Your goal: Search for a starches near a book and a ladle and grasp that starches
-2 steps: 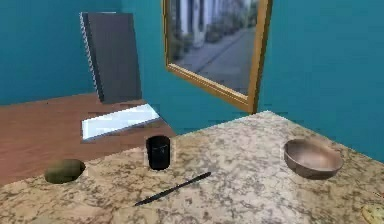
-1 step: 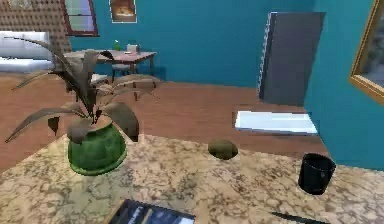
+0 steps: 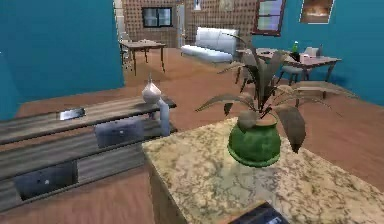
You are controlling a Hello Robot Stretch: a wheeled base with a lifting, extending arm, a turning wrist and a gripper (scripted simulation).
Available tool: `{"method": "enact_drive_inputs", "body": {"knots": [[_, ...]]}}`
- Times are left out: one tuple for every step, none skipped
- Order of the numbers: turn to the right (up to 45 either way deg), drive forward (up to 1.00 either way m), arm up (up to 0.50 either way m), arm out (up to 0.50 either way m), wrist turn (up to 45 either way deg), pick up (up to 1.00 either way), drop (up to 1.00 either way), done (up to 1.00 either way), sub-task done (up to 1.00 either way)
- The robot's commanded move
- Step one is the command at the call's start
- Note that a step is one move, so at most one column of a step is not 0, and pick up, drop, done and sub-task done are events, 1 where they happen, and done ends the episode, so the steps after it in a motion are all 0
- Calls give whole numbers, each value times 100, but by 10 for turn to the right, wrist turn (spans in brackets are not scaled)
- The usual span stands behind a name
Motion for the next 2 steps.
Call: {"method": "enact_drive_inputs", "body": {"knots": [[-300, 0, 0, 0, 0, 0, 0, 0, 0], [0, 0, 50, 0, 0, 0, 0, 0, 0]]}}
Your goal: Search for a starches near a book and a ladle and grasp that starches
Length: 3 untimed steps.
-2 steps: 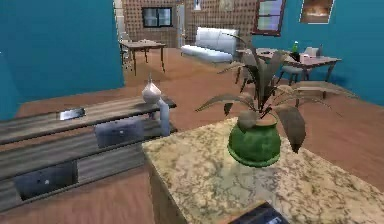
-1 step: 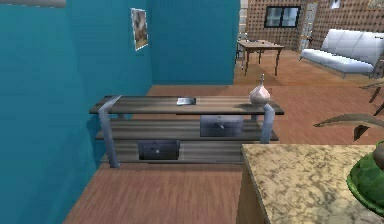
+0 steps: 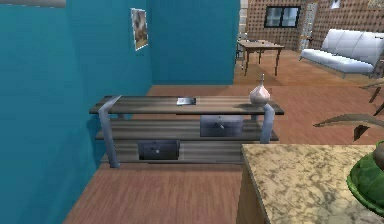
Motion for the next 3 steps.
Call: {"method": "enact_drive_inputs", "body": {"knots": [[0, 0, 38, 0, 0, 0, 0, 0, 0], [0, 0, 0, 38, 0, 0, 0, 0, 0], [0, 0, 0, 0, 450, 0, 0, 0, 0]]}}
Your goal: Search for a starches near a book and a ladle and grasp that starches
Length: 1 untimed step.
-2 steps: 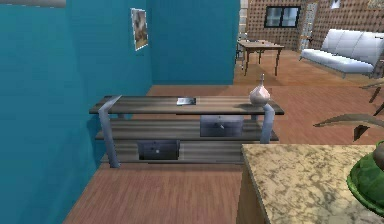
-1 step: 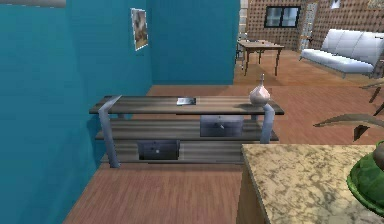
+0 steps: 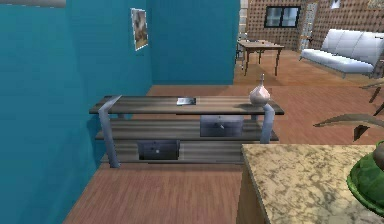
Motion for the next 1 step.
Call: {"method": "enact_drive_inputs", "body": {"knots": [[0, 0, 0, 0, 450, 0, 0, 0, 0]]}}
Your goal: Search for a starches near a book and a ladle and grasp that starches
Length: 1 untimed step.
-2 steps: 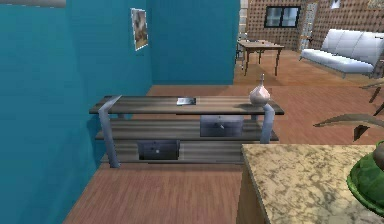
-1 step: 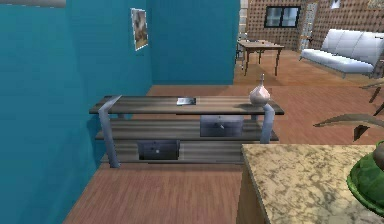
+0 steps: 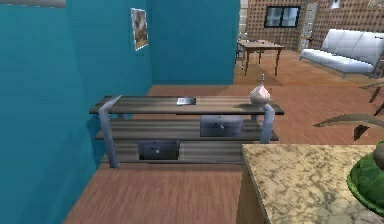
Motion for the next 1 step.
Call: {"method": "enact_drive_inputs", "body": {"knots": [[0, 0, 0, 0, 450, 0, 0, 0, 0]]}}
